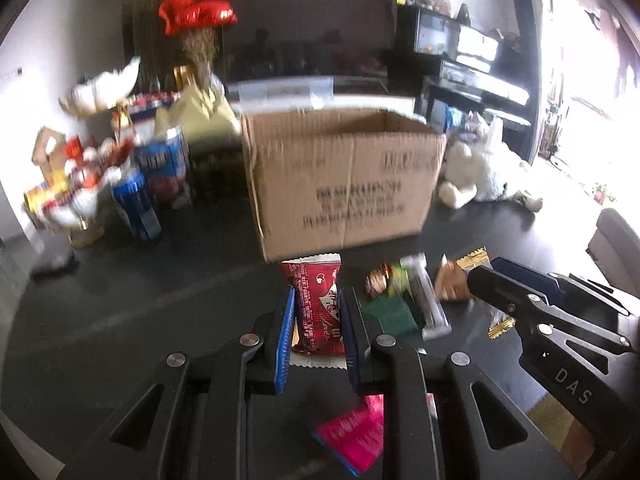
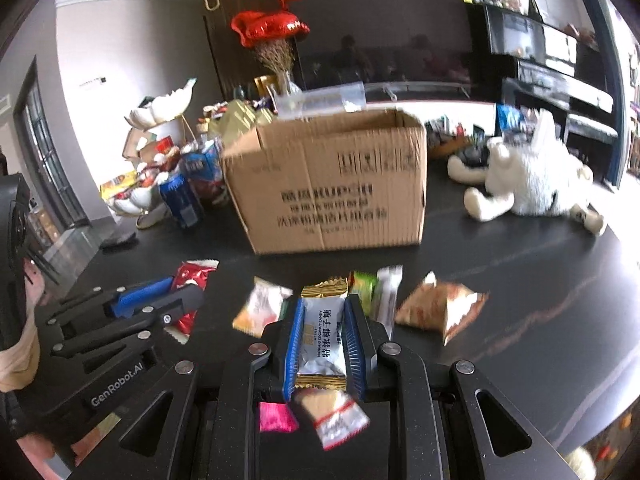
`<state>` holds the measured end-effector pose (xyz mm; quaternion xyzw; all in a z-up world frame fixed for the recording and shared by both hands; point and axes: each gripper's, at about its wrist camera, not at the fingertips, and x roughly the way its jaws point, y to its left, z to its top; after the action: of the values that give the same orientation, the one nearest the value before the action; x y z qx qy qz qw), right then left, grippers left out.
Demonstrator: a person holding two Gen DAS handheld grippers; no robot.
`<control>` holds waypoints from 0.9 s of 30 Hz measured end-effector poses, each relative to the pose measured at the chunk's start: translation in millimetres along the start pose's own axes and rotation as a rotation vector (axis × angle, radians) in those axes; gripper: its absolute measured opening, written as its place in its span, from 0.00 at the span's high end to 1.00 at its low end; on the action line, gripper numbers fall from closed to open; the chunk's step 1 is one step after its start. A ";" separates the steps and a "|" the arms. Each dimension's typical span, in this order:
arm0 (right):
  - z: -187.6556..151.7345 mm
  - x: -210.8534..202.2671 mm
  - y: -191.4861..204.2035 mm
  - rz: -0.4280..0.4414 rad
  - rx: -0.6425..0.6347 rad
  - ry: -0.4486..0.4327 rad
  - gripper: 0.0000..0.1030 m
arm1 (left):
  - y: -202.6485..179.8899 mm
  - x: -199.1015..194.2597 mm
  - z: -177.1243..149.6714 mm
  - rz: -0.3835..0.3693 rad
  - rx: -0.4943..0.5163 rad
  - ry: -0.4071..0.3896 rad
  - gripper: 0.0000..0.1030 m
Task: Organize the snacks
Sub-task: 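Drop the candy bar into the box with the right gripper while the left drops the red packet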
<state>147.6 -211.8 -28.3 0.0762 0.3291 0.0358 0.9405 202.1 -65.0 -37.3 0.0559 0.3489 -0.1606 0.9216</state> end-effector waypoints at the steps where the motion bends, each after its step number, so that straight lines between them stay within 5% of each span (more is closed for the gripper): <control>1: 6.7 0.3 -0.5 0.005 0.003 -0.011 0.78 | 0.2 -0.1 6.9 0.001 0.007 -0.007 0.78; 20: 129.2 28.4 -4.5 0.007 -0.054 -0.095 0.78 | 11.7 22.0 125.0 -0.030 0.042 -0.017 0.78; 27: 157.1 59.5 -10.3 0.015 -0.064 -0.048 0.78 | 16.6 48.2 160.5 -0.046 0.031 0.004 0.78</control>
<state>292.3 -233.8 54.8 0.0492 0.3044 0.0514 0.9499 342.0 -96.3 51.1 0.0626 0.3496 -0.1870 0.9159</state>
